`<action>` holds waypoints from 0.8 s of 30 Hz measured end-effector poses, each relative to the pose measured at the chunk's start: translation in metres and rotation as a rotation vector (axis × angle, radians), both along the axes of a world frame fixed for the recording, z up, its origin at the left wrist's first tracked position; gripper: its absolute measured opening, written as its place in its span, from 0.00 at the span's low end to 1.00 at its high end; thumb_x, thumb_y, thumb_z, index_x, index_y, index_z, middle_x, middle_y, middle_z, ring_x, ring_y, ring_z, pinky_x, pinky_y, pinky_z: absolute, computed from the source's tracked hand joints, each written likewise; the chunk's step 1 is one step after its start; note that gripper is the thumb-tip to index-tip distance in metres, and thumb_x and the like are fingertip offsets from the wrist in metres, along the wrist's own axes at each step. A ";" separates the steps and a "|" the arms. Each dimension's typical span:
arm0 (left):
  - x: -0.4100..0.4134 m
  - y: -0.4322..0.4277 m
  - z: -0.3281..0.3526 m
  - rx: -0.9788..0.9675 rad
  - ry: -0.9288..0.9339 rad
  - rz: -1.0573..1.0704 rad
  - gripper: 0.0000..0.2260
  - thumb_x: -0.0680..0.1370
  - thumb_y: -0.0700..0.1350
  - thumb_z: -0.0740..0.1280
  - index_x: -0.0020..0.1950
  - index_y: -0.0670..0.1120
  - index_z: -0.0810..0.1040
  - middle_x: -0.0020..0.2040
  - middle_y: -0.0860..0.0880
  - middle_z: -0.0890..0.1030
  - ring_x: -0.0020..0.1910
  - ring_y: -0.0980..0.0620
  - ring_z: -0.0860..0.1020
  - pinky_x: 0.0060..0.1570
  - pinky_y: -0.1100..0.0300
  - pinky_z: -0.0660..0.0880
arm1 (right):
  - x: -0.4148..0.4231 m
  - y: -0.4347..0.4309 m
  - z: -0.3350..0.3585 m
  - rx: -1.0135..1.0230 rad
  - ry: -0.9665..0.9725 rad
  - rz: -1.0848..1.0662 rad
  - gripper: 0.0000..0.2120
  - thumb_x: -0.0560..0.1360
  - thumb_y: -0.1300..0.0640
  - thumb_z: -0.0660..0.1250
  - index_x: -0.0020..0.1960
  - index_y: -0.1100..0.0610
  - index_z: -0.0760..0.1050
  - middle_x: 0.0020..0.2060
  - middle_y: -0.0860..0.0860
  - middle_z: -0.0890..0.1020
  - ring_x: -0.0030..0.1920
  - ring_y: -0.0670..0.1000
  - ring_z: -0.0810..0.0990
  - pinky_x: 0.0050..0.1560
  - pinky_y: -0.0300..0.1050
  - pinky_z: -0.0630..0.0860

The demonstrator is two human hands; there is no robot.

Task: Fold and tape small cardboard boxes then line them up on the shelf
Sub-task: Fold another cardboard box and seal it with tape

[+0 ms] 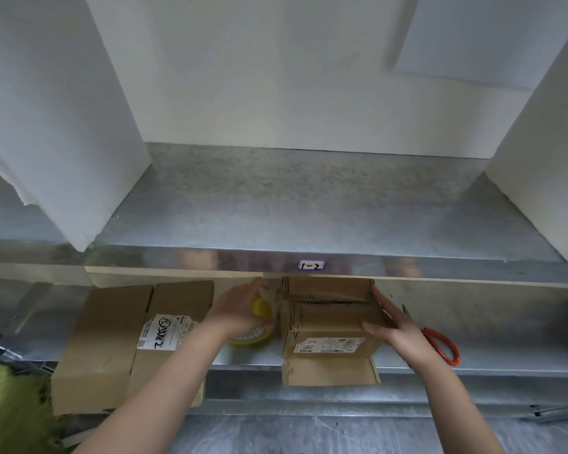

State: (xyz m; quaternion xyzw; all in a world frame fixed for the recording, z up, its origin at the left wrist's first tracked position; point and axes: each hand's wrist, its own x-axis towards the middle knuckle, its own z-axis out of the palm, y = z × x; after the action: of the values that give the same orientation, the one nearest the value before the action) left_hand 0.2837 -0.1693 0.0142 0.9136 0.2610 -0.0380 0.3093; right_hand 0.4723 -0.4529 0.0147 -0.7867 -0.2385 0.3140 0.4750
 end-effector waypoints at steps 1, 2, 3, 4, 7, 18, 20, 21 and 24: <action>-0.001 0.000 -0.001 -0.021 0.011 -0.002 0.29 0.64 0.58 0.78 0.60 0.62 0.68 0.54 0.60 0.72 0.54 0.55 0.73 0.48 0.59 0.68 | 0.001 0.000 0.000 -0.010 -0.005 0.023 0.33 0.73 0.54 0.73 0.71 0.34 0.62 0.66 0.38 0.69 0.67 0.42 0.67 0.66 0.42 0.66; -0.002 0.000 -0.003 -0.046 0.015 0.000 0.27 0.64 0.58 0.78 0.57 0.63 0.68 0.53 0.61 0.73 0.54 0.55 0.73 0.47 0.59 0.68 | 0.000 0.001 0.000 -0.021 -0.022 0.036 0.32 0.74 0.54 0.73 0.70 0.33 0.62 0.66 0.38 0.69 0.67 0.42 0.67 0.66 0.41 0.66; -0.005 0.002 -0.004 -0.075 0.011 0.001 0.25 0.64 0.58 0.78 0.53 0.63 0.68 0.53 0.62 0.73 0.53 0.56 0.73 0.46 0.59 0.68 | 0.000 0.002 0.000 -0.023 -0.038 0.037 0.32 0.74 0.54 0.73 0.70 0.33 0.63 0.66 0.39 0.70 0.66 0.42 0.68 0.66 0.41 0.66; -0.008 0.005 -0.005 -0.113 0.003 0.003 0.23 0.64 0.58 0.78 0.51 0.63 0.69 0.53 0.62 0.73 0.53 0.57 0.73 0.44 0.61 0.68 | -0.002 0.003 -0.001 -0.017 -0.046 0.029 0.31 0.74 0.55 0.72 0.69 0.34 0.64 0.67 0.40 0.70 0.66 0.43 0.69 0.65 0.40 0.66; -0.018 0.011 -0.006 -0.240 -0.010 -0.018 0.22 0.65 0.59 0.78 0.53 0.66 0.70 0.55 0.66 0.71 0.54 0.62 0.72 0.46 0.66 0.68 | -0.002 0.002 -0.004 -0.005 -0.043 0.014 0.29 0.75 0.56 0.72 0.68 0.35 0.65 0.66 0.40 0.71 0.65 0.42 0.70 0.63 0.37 0.67; -0.014 0.011 -0.001 0.070 0.082 -0.087 0.26 0.70 0.53 0.74 0.66 0.57 0.71 0.65 0.56 0.72 0.64 0.51 0.71 0.59 0.59 0.69 | -0.002 0.007 -0.002 -0.013 -0.052 0.055 0.28 0.76 0.58 0.70 0.68 0.36 0.64 0.62 0.37 0.72 0.58 0.32 0.72 0.53 0.25 0.70; -0.017 0.008 -0.001 0.015 0.063 -0.051 0.25 0.69 0.54 0.75 0.62 0.60 0.69 0.62 0.56 0.74 0.59 0.52 0.73 0.53 0.60 0.70 | -0.003 0.006 -0.003 -0.034 -0.082 0.069 0.29 0.76 0.57 0.69 0.71 0.38 0.63 0.67 0.43 0.70 0.65 0.43 0.71 0.63 0.37 0.70; -0.020 0.008 0.000 -0.006 0.064 -0.036 0.25 0.68 0.54 0.75 0.60 0.61 0.67 0.60 0.57 0.74 0.56 0.53 0.74 0.50 0.60 0.70 | -0.003 0.006 -0.003 -0.055 -0.110 0.069 0.29 0.77 0.55 0.69 0.72 0.38 0.62 0.68 0.45 0.69 0.67 0.47 0.69 0.66 0.43 0.69; -0.024 0.006 0.000 -0.005 0.080 -0.026 0.23 0.67 0.56 0.76 0.56 0.60 0.69 0.56 0.58 0.75 0.52 0.54 0.74 0.46 0.60 0.70 | -0.002 0.004 -0.002 -0.123 -0.244 0.059 0.31 0.75 0.48 0.70 0.75 0.39 0.61 0.70 0.48 0.68 0.68 0.49 0.68 0.68 0.48 0.68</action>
State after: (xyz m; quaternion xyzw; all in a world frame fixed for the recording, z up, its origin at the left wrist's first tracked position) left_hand 0.2593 -0.1636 0.0144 0.9139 0.2611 -0.0792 0.3006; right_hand 0.4706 -0.4493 0.0124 -0.8394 -0.2979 0.2437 0.3838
